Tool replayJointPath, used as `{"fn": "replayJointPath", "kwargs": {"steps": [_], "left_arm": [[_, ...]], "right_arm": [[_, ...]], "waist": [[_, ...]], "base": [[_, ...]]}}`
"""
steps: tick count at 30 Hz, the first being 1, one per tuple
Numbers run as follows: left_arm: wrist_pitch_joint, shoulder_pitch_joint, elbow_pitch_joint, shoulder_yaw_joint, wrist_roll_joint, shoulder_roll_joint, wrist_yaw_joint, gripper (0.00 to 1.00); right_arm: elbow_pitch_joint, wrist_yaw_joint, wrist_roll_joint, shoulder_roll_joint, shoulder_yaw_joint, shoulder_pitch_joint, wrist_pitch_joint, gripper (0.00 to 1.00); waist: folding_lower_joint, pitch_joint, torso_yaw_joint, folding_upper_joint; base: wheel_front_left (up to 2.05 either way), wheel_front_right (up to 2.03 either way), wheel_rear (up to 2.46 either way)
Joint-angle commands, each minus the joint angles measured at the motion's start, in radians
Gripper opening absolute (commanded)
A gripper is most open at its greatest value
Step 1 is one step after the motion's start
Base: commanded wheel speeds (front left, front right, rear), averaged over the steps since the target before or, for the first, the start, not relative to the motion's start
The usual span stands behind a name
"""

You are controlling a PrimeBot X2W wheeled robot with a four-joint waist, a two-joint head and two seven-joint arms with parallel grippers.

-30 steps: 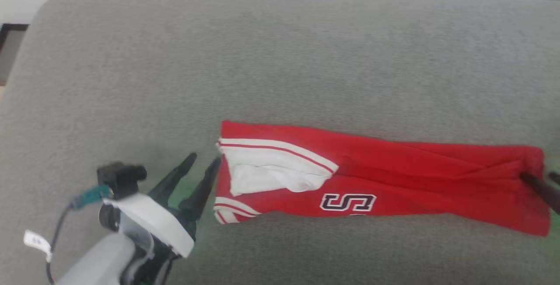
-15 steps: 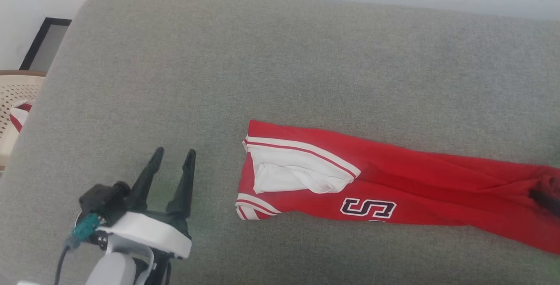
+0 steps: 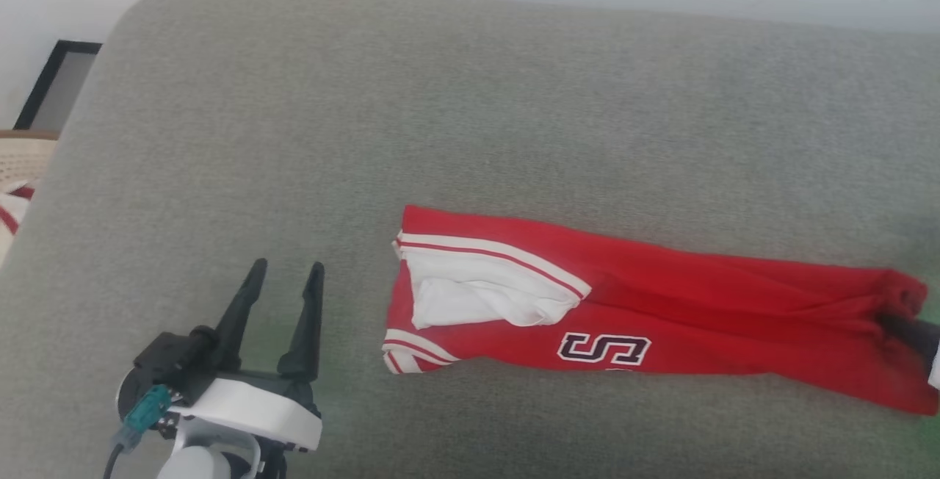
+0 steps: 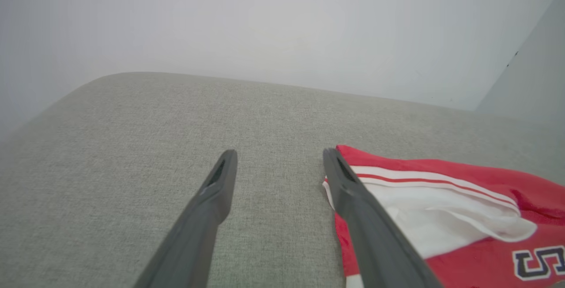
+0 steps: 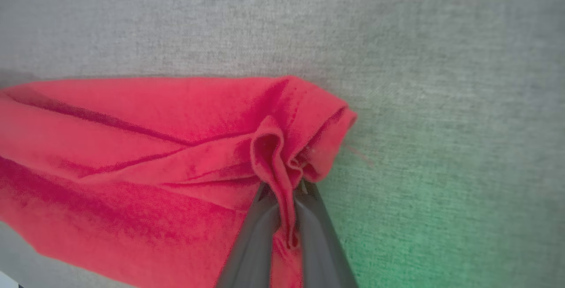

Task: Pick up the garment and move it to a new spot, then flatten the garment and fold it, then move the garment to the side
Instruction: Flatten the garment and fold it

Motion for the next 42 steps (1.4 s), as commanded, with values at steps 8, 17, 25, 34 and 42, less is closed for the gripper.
{"fn": "replayJointPath", "kwargs": {"steps": [8,17,25,34,42], "left_arm": [[-0.004,-0.002,-0.047,-0.001,-0.002,0.008,-0.001,1.0],[-0.004,-0.03,-0.096,-0.04,0.004,0.022,-0.001,1.0],[-0.004,-0.009,-0.111,-0.034,0.005,0.02,-0.001,1.0],[-0.004,0.012,-0.125,-0.051,-0.006,0.012,-0.001,1.0],[-0.004,0.006,-0.125,-0.05,-0.017,-0.005,-0.001,1.0]], "right_arm": [[0.079,-0.002,-0.105,-0.055,-0.175,-0.033,-0.099,0.0],[0.218,-0.001,-0.242,-0.138,-0.383,-0.056,-0.177,0.0],[0.079,-0.001,-0.205,-0.056,-0.312,-0.025,-0.123,0.0],[-0.326,-0.001,-0.118,0.036,-0.099,0.069,0.029,0.0],[-0.441,-0.001,-0.153,0.113,0.063,0.022,0.095,0.0]], "waist": [[0.0,0.019,-0.076,-0.0001],[0.0,0.037,-0.116,-0.0001],[0.0,0.011,-0.124,-0.0001],[0.0,-0.016,-0.086,-0.0001],[0.0,-0.009,-0.031,-0.0001]], "base": [[0.0,0.0,0.0],[0.0,0.0,0.0],[0.0,0.0,0.0],[0.0,0.0,0.0],[0.0,0.0,0.0]]}}
